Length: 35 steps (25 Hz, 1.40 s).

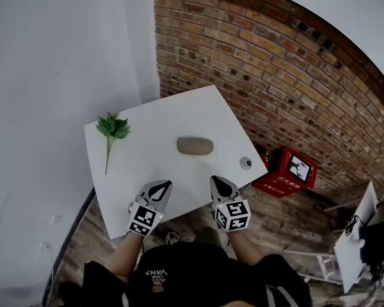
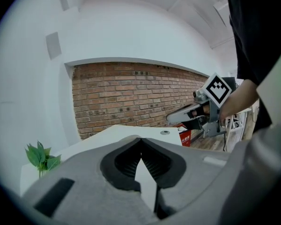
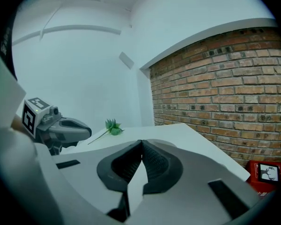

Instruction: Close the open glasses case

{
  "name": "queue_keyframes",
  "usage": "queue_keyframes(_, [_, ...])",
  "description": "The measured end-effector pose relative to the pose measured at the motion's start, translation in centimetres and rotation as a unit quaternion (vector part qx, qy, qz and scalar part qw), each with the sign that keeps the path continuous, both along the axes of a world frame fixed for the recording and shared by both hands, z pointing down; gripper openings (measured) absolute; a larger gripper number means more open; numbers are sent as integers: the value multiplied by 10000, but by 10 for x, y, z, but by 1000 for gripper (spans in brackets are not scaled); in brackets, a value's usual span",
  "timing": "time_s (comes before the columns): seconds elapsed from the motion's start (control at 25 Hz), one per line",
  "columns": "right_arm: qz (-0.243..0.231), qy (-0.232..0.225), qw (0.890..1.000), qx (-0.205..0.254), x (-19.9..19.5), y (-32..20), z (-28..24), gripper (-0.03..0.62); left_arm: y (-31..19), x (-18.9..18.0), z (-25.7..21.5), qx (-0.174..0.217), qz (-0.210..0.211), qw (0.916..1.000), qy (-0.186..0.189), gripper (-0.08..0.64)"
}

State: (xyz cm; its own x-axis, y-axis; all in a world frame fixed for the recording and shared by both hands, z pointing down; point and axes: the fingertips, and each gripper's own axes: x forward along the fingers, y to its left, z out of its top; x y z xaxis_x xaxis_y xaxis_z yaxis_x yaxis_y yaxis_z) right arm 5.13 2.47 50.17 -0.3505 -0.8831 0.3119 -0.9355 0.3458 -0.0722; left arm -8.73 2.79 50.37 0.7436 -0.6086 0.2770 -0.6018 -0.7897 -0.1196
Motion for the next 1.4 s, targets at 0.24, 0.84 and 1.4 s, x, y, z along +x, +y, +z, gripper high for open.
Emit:
queue_keyframes(0.24, [-485,-27,9987,-137,12,21,-4,0,17,11,-9,-22,-316,9995,80,11])
queue_keyframes(0.84, [-1421,77,9893,-325,39,78,-9,0,80,39,-19,-118,-1068,9939,243,11])
queue_keyframes(1.4, [-1577,78,9868,-345,67,108,-6,-2,114,68,-21,16,-1400,9894,380,11])
